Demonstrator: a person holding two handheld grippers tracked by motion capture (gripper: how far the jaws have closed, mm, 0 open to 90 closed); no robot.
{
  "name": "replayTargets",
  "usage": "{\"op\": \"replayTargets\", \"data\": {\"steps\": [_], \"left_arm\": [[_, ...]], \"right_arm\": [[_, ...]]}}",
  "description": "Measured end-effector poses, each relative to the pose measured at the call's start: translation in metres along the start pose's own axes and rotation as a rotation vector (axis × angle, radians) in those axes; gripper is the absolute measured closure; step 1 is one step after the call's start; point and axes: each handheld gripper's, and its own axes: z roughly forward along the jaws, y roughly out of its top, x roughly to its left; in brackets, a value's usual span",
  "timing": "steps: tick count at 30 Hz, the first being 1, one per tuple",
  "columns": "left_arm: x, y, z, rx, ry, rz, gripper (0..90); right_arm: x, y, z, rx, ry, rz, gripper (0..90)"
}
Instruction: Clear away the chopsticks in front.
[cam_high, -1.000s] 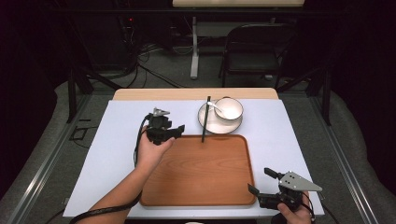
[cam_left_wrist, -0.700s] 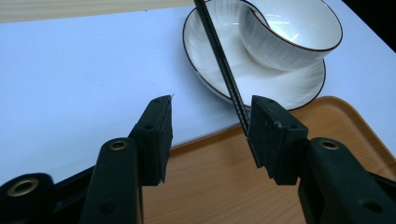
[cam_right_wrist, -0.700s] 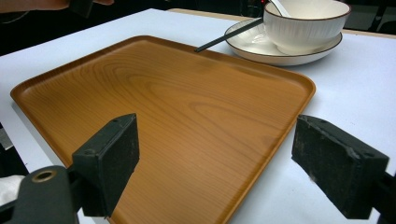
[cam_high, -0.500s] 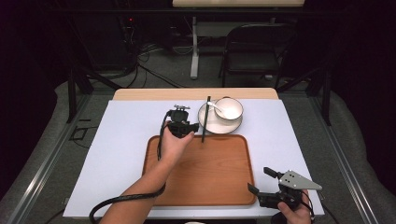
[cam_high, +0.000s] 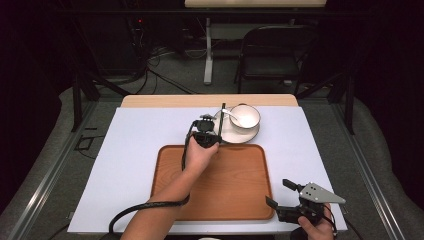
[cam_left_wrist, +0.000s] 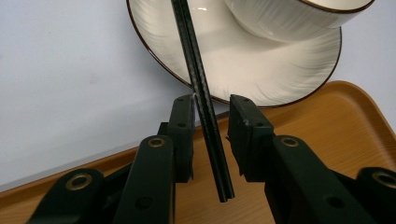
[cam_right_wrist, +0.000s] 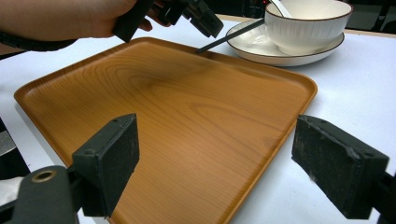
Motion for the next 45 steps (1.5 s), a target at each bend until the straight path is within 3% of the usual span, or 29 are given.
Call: {"op": "replayTargets", "data": {"steps": [13, 23, 30, 37, 45], "left_arm": [[0.004, 0.003, 0.005, 0.044, 0.000, -0.028, 75.9], [0.008, 0.009, 0.010, 0.142, -0.031, -0.108, 80.4], [0.010, 0.015, 0.012, 0.197, -0.011, -0.127, 83.9], [0.015, 0.016, 0.010, 0.188, 0.009, -0.146, 86.2], [0.031, 0.013, -0.004, 0.167, 0.011, -0.185, 86.3]], "right_arm": [[-0.001, 0.000, 0.000, -0.003, 0.001, 0.003, 14.5], [-0.001, 0.000, -0.001, -0.007, 0.001, 0.004, 14.5], [-0.001, 0.000, -0.001, -0.011, 0.001, 0.004, 14.5], [-0.001, 0.000, -0.001, -0.012, 0.000, 0.008, 14.5], [-0.001, 0.000, -0.001, -0.012, 0.000, 0.009, 14.5]]}}
